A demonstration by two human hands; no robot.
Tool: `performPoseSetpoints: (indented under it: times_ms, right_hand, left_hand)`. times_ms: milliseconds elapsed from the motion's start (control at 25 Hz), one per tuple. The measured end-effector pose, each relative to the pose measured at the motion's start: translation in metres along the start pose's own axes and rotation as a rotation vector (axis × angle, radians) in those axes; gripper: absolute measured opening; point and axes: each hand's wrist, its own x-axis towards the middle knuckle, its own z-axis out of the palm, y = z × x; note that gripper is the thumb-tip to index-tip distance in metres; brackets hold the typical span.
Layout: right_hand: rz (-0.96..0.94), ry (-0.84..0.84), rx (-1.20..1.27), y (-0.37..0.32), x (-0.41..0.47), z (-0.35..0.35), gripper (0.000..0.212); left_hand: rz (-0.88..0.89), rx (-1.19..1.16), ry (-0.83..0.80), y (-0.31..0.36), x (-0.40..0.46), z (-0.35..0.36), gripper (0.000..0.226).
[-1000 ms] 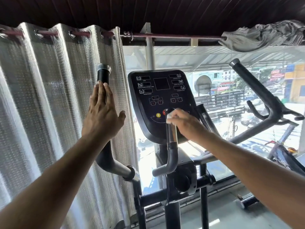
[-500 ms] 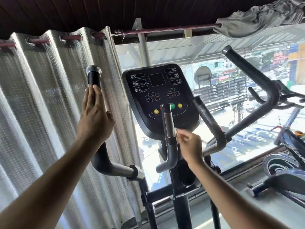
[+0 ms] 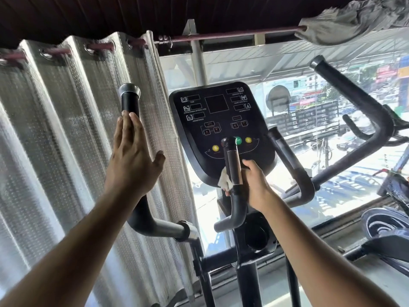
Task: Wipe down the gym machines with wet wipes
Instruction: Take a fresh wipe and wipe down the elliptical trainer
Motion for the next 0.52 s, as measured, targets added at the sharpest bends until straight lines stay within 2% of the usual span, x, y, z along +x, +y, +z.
performPoseSetpoints:
  times_ms: [80, 160, 240, 280, 320, 400, 520]
  right_hand:
    - [0.059, 0.017, -0.002, 0.008, -0.009, -0.008, 0.051]
    - [0.011, 0.157, -0.086, 0.014, -0.010, -0.017, 0.042]
    - [-0.266, 0.429, -0.355, 0.005, -0.011, -0.023, 0.026]
    - [-0.458, 0.529, -0.573, -0.004, -0.012, -0.022, 0.020]
    - [-0.635, 0.558, -0.818, -0.013, -0.012, -0.019, 0.023]
    - [-0.870, 0.395, -1.312, -0.025, -0.011, -0.004, 0.031]
    - [-1.004, 0.063, -2.002, -0.038, -0.001, 0.010, 0.025]
  left_hand:
    - [0.002, 0.007, 0.002, 0.001, -0.001, -0.001, 0.097]
    - [-0.007, 0.000, 0.008, 0.002, -0.003, -0.002, 0.097]
    - [-0.016, -0.011, 0.002, 0.003, -0.004, -0.002, 0.096]
    - [-0.018, -0.012, 0.003, 0.003, -0.005, -0.002, 0.096]
    - [-0.016, -0.013, 0.010, 0.003, -0.005, -0.001, 0.096]
    - [-0.015, -0.027, 0.023, 0.002, -0.004, 0.000, 0.096]
    - [-0.018, -0.040, 0.018, 0.003, -0.007, -0.002, 0.095]
